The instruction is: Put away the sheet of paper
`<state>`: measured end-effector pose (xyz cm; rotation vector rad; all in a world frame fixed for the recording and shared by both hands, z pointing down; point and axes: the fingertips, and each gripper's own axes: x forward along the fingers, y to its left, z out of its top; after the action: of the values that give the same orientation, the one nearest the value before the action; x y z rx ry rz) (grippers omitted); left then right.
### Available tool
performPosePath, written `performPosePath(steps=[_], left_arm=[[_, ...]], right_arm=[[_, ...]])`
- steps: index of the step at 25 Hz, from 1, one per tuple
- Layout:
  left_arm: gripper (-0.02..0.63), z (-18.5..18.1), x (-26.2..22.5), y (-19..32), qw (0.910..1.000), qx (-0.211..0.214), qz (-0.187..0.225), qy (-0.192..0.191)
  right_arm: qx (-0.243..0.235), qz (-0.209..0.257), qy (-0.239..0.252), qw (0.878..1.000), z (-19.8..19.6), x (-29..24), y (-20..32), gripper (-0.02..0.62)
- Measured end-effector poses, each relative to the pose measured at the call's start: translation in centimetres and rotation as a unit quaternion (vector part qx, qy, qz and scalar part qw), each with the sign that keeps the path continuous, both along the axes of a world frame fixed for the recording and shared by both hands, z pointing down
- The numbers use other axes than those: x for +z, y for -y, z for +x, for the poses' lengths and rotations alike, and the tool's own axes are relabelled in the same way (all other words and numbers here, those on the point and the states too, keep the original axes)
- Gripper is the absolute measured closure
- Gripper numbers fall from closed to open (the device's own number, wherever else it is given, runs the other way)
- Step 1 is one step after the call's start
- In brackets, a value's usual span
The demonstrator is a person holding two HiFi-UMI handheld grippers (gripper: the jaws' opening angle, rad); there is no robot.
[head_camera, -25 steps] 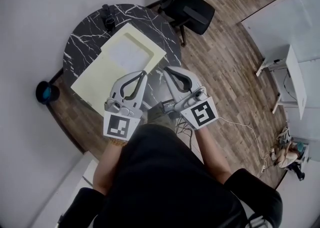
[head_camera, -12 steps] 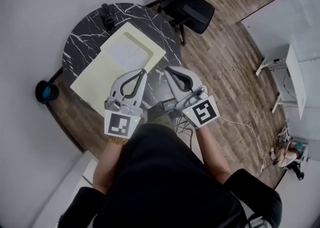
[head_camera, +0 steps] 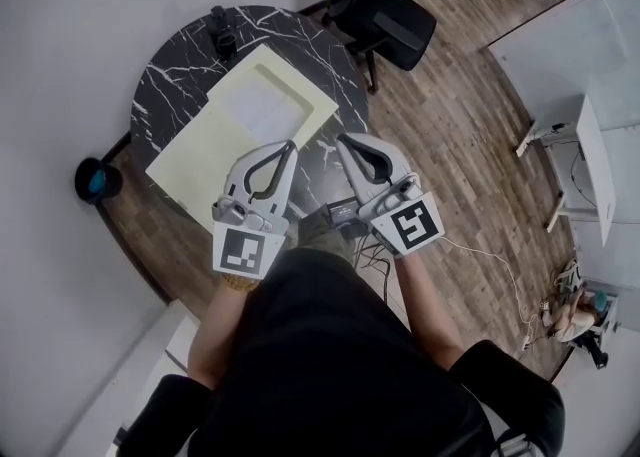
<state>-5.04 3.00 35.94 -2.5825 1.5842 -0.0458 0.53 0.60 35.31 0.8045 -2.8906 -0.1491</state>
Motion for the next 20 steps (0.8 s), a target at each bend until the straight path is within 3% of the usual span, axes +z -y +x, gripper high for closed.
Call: performPosePath(steps=[20], left_arm=[[0.595,-1.1,0.1,-0.5,0.9999,-0.013,-0.005,-0.006]], right_arm=[[-0.01,-0.001,-0.003,1.0,-0.8,0.1,-0.6,0.597]])
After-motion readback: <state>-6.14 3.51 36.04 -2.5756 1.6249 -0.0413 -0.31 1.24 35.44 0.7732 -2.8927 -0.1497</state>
